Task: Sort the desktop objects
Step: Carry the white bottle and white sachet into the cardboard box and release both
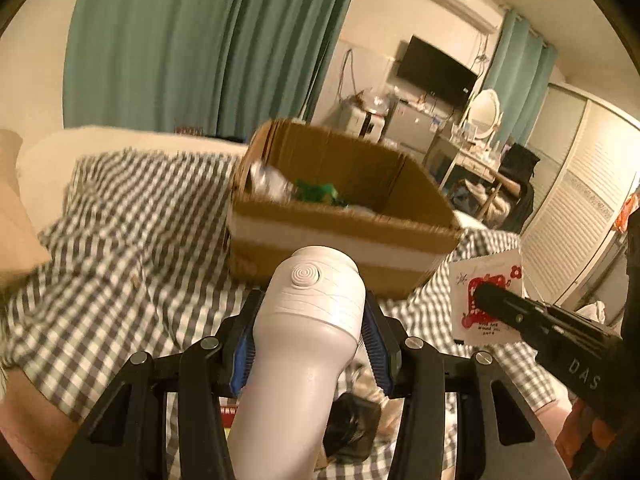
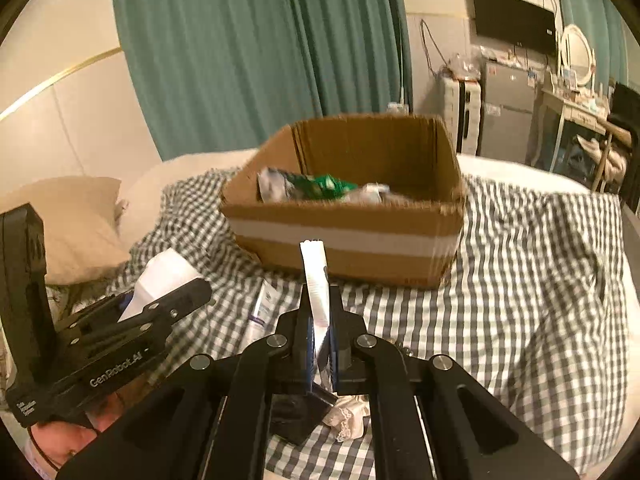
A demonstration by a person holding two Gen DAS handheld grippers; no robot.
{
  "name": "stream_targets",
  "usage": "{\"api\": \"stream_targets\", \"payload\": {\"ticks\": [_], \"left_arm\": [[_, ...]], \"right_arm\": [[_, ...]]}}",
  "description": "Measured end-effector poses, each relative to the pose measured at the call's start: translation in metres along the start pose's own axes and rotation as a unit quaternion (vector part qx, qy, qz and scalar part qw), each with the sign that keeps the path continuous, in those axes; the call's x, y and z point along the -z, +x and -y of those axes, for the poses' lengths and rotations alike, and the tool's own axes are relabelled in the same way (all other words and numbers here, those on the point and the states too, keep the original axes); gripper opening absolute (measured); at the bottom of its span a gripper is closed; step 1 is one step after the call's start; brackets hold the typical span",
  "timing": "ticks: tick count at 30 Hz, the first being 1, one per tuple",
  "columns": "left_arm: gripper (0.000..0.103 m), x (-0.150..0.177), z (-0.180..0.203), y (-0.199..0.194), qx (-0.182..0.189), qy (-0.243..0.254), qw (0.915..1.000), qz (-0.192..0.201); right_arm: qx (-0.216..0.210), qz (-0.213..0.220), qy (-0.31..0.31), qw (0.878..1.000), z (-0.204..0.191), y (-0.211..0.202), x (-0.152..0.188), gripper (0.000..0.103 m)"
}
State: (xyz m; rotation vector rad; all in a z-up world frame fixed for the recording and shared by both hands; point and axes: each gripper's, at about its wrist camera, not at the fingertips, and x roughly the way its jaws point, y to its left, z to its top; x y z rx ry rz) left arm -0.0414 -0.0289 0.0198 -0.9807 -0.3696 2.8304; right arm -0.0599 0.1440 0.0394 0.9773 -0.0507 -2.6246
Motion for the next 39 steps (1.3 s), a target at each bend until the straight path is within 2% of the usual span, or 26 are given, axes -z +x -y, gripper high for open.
{"api": "stream_targets", "payload": {"ticks": [8, 18, 27, 39], "left_arm": [[0.049, -0.040, 0.020, -0.012, 0.001, 0.028, 0.9988, 0.039], [0.049, -0.080, 0.037, 0.003, 0.001, 0.056, 0.9968, 0.056], [0.049, -0.103, 0.036, 0.051, -0.004, 0.055, 0.9979, 0.034], [0.049, -0.140, 0.024, 0.145, -0.018, 0.045, 0.9987, 0.015]], "right_arm": [[-0.002, 0.028, -0.011, 1.000, -0.005, -0.014, -0.025, 0.005], [-0.004, 0.040, -0.026, 0.999, 0.003, -0.001, -0.065, 0.005], [-0.001, 0.031, -0.033, 0.999, 0.018, 0.033, -0.092, 0.005], [-0.011, 0.003, -0.009, 1.000, 0.063, 0.130, -0.117, 0.005]]}}
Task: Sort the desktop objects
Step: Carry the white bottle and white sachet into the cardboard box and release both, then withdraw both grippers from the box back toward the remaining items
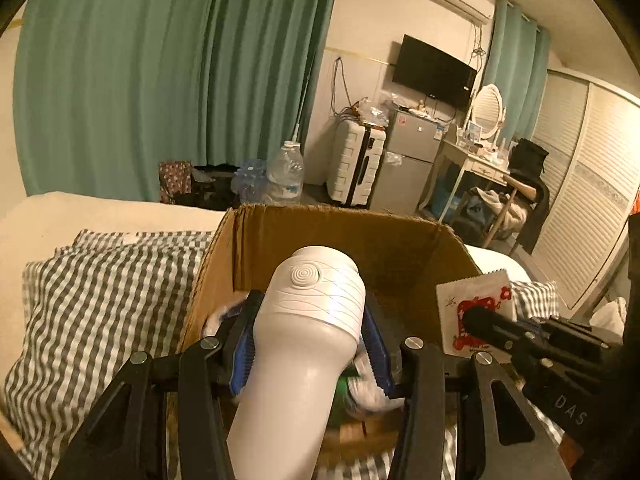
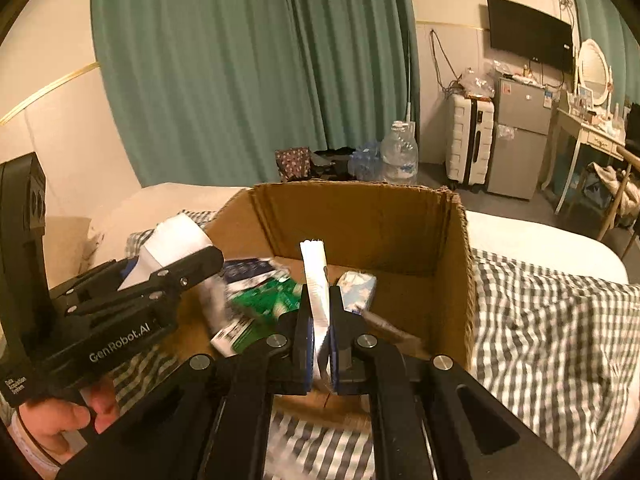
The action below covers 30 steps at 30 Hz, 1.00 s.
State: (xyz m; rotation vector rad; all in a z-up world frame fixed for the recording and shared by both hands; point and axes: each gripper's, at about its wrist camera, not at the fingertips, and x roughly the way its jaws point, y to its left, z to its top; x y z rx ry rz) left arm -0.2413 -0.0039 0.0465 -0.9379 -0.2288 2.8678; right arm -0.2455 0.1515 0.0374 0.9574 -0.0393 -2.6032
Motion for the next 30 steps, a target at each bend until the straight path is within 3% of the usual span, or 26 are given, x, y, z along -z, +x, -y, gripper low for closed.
{"api": "stream_targets", "payload": {"ticks": [5, 10, 12, 13, 14, 16, 24, 30], "left_arm": [[0.049, -0.009, 0.002, 0.030, 0.006, -0.009, 0.9999, -0.008], [0.051, -0.013, 0.004, 0.050, 0.012, -0.002, 0.9993, -0.036], [0.066, -0.015, 0.007, 0.051, 0.016, 0.001, 0.9992, -0.036], [0.077, -0.016, 0.008, 0.049, 0.009, 0.001, 0.9994, -0.032], [0.090, -0.018, 0.008, 0.046, 0.000, -0.004, 0.9997, -0.025], [0.096, -0.017, 0.006, 0.036, 0.001, -0.020, 0.9997, -0.015], [0.098, -0.006, 0.004, -0.020, -0.019, -0.050, 0.9986, -0.002], [0.098, -0.004, 0.015, -0.084, -0.020, -0.062, 0.9976, 0.024]], "right_arm": [[-0.007, 0.002, 0.015, 1.000, 0.017, 0.034, -0.014, 0.005], [0.007, 0.017, 0.034, 0.999, 0.029, 0.037, -0.028, 0.009], [0.026, 0.030, 0.031, 0.999, 0.027, 0.029, -0.026, 0.048], [0.034, 0.038, 0.032, 0.998, 0.027, 0.024, -0.025, 0.078], [0.039, 0.048, 0.034, 0.998, 0.029, 0.018, -0.023, 0.081], [0.034, 0.054, 0.046, 0.997, 0.035, 0.005, -0.019, 0.081], [0.045, 0.060, 0.057, 0.996, 0.041, -0.053, -0.002, 0.081], [0.050, 0.075, 0.062, 0.994, 0.024, -0.111, 0.005, 0.081]]}}
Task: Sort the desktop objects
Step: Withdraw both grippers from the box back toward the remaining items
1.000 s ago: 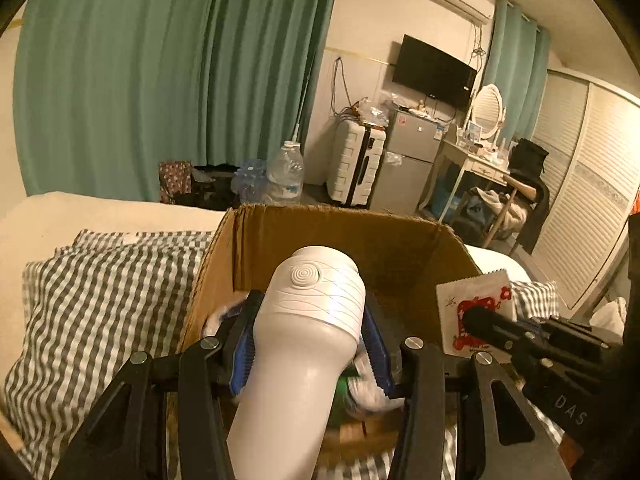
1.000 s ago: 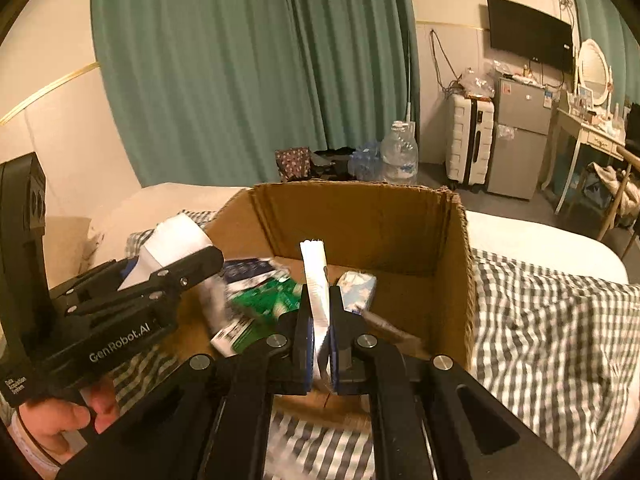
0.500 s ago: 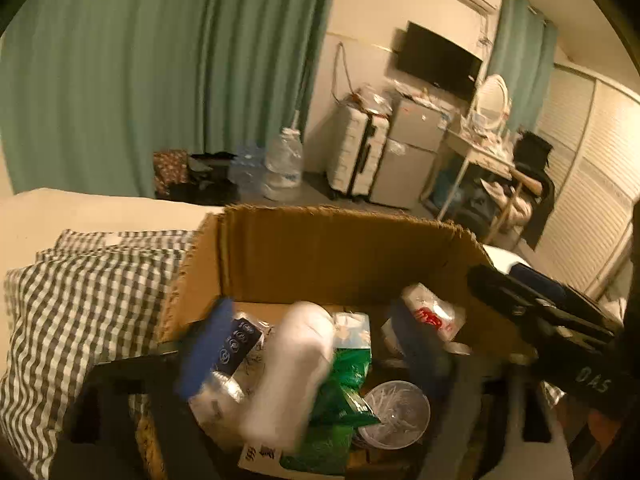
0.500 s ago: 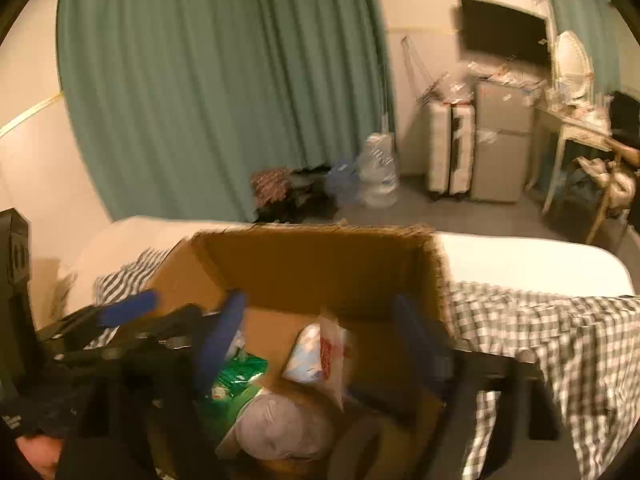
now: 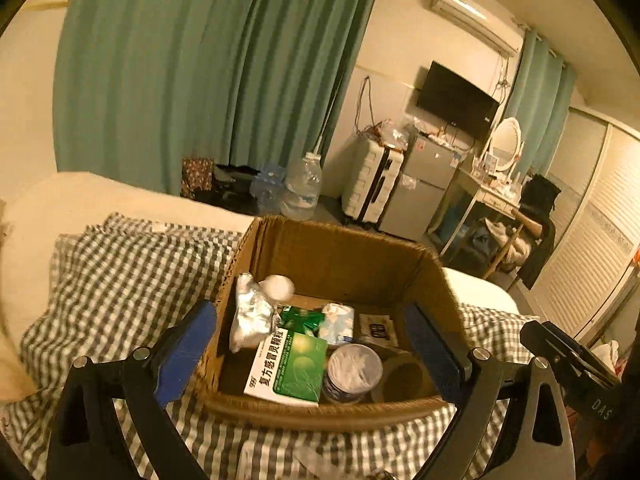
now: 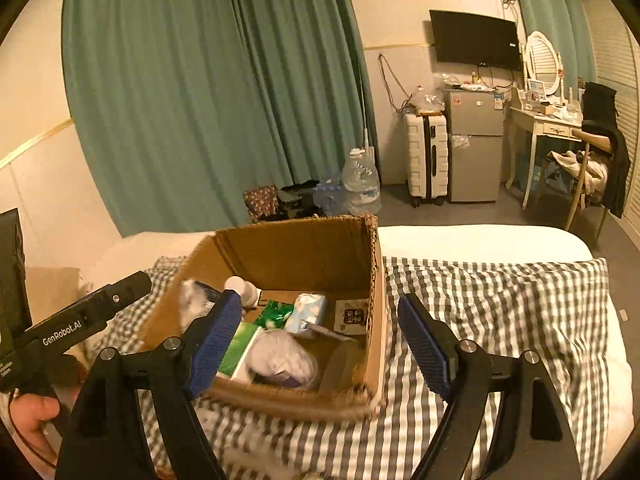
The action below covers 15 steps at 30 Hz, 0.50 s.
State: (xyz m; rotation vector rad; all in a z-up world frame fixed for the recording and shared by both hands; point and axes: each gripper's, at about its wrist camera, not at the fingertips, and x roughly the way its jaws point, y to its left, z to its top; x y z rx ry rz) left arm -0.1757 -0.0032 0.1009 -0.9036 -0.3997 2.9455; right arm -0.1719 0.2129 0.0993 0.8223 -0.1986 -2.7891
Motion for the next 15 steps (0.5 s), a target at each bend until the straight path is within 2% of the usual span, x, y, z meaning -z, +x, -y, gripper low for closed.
{"api": "stream_targets", "payload": {"ticks": [4, 8, 12, 15], "left_arm": [[0.103, -0.006, 0.014, -0.047, -0.004, 0.021, 0.9995, 0.025], [0.103, -0.001, 0.016, -0.082, -0.002, 0.029, 0.9986, 0.044], [0.103, 0.015, 0.007, -0.098, -0.001, 0.023, 0.9992, 0.033], [0.103, 0.037, -0.003, -0.106, -0.010, 0.026, 0.9988, 0.039]], "right_arm": [[-0.001, 0.023, 0.010, 1.000, -0.009, -0.044, -0.006, 0.081], [0.007, 0.031, 0.013, 0.999, -0.018, -0.076, -0.004, 0.081], [0.009, 0.024, 0.005, 1.000, -0.031, -0.093, 0.011, 0.081], [0.014, 0.020, -0.002, 1.000, -0.039, -0.097, 0.029, 0.081]]}}
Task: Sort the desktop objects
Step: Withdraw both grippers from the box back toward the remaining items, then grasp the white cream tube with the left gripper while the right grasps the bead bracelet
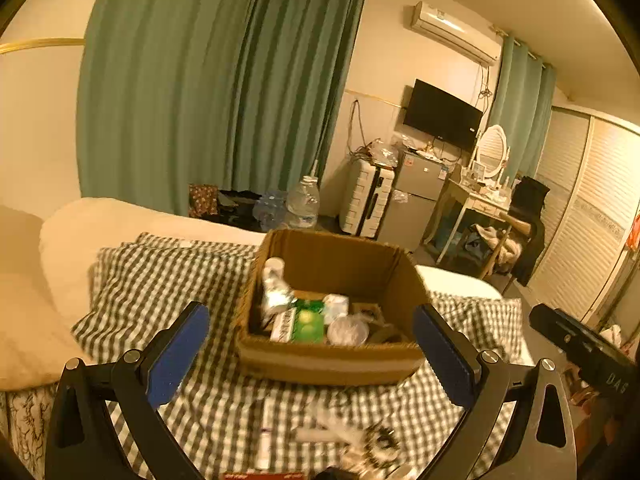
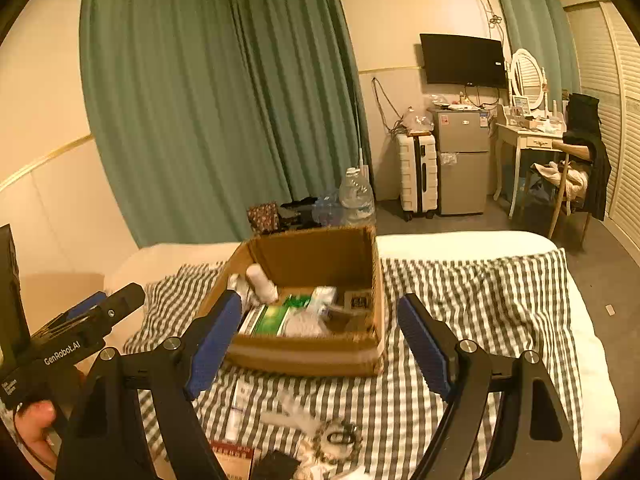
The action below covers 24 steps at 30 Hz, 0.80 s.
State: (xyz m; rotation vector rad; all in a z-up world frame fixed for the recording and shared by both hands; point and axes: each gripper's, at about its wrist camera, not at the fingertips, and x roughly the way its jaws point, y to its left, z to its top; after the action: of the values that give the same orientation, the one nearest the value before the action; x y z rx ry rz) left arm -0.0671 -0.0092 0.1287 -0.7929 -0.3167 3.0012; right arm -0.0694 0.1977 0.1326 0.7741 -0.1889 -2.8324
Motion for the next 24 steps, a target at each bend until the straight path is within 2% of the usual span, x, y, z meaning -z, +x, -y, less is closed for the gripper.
{"api": "stream_targets", "payload": {"ticks": [3, 7, 10, 16, 20, 24], "left_arm": [[0.103, 0.026, -0.011, 0.001, -0.010, 0.001, 0.9999, -0.011], [0.103, 0.067, -0.026, 0.010, -0.006, -0.013, 0.9993, -0.034], [0.103, 0.102, -0.035, 0.025, -0.022, -0.015, 0.9977, -0.063], [0.103, 0.162, -0.040, 0.057, -0.024, -0.014, 0.9909, -0.132], [0.103, 0.182, -0.044, 0.072, -0.028, -0.015, 0.9871, -0.157], [0.103, 0.183, -0.049, 0.085, -0.033, -0.019, 0.9864, -0.160]], "right_arm": [[0.003, -0.006, -0.002, 1.000, -0.005, -0.002, 0.024, 0.081], [-0.006, -0.007, 0.012, 1.000, -0.004, 0.004, 0.071, 0.081], [0.000, -0.046, 0.016, 0.999, 0.002, 0.028, 0.100, 0.081], [0.018, -0.102, 0.032, 0.994, 0.023, 0.063, 0.138, 0.081], [0.023, -0.130, 0.041, 0.990, 0.030, 0.082, 0.155, 0.081], [0.022, -0.153, 0.039, 0.987, 0.032, 0.101, 0.165, 0.081]]}}
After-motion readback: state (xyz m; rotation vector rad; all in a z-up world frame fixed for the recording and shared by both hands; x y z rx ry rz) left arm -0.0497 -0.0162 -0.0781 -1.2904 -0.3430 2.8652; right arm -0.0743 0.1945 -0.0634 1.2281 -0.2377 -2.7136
